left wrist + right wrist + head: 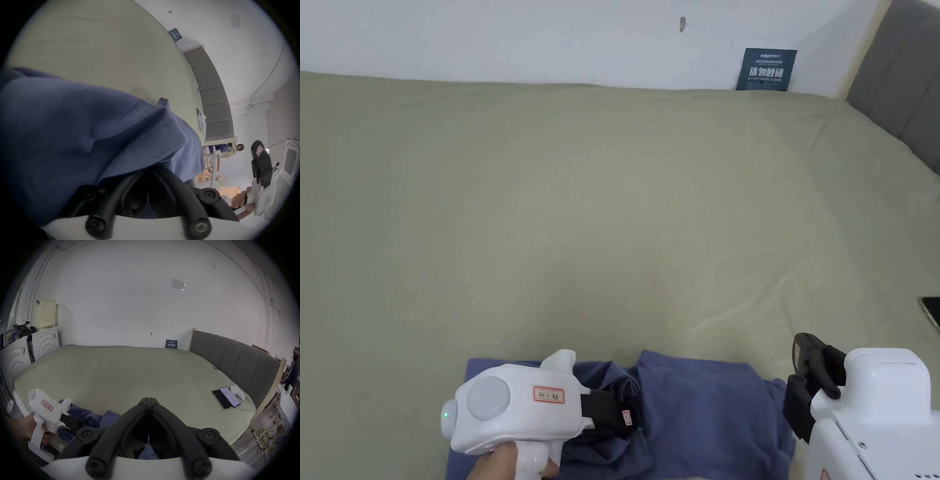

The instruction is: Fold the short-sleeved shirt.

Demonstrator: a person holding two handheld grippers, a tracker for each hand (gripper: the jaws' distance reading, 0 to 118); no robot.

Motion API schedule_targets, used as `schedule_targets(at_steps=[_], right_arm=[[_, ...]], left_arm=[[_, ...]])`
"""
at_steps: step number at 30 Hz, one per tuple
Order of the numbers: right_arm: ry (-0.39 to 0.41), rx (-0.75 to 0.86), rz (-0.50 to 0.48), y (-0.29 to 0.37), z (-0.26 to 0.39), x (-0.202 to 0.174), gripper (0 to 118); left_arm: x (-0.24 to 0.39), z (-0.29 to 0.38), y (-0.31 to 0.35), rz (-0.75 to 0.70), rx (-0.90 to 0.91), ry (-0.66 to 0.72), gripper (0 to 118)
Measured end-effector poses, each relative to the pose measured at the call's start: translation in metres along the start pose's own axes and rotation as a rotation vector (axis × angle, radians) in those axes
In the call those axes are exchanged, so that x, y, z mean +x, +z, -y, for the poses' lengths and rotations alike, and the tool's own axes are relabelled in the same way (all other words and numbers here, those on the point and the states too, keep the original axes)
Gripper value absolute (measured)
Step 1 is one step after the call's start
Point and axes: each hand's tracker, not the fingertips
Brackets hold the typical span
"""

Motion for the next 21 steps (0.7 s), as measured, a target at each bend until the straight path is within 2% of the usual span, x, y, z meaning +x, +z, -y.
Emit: schedule_targets(at_steps=[3, 7, 11, 15, 18, 19, 21], right_arm=[[-0.006, -0.001, -0.004, 0.001, 0.0, -0.003, 0], [0.0, 0.016, -0.016, 0.003, -0.007, -0.009, 0], [0.011, 0.032, -0.036, 0.002, -0.013, -0.017, 0], [0.023, 0.036, -0.058, 0.0, -0.014, -0.028, 0], [0.025, 0.027, -0.067, -0.001, -0.014, -0.034, 0], [0.027, 0.025, -0.069, -0.001, -0.013, -0.036, 0], [0.038, 0.018, -0.073, -0.002, -0.012, -0.039, 0]], left_arm=[[0.011, -0.002, 0.022, -0.024, -0.005, -0.026, 0], [0.02, -0.007, 0.103, 0.037, 0.086, -0.108, 0], [-0.007, -0.012, 0.183, -0.057, 0.199, -0.102, 0], [-0.055, -0.017, 0.206, -0.176, 0.193, -0.032, 0], [-0.071, -0.015, 0.199, -0.118, 0.158, -0.003, 1], [-0.076, -0.015, 0.196, -0.088, 0.152, 0.002, 23], [-0.085, -0.015, 0.184, -0.013, 0.11, 0.046, 104]])
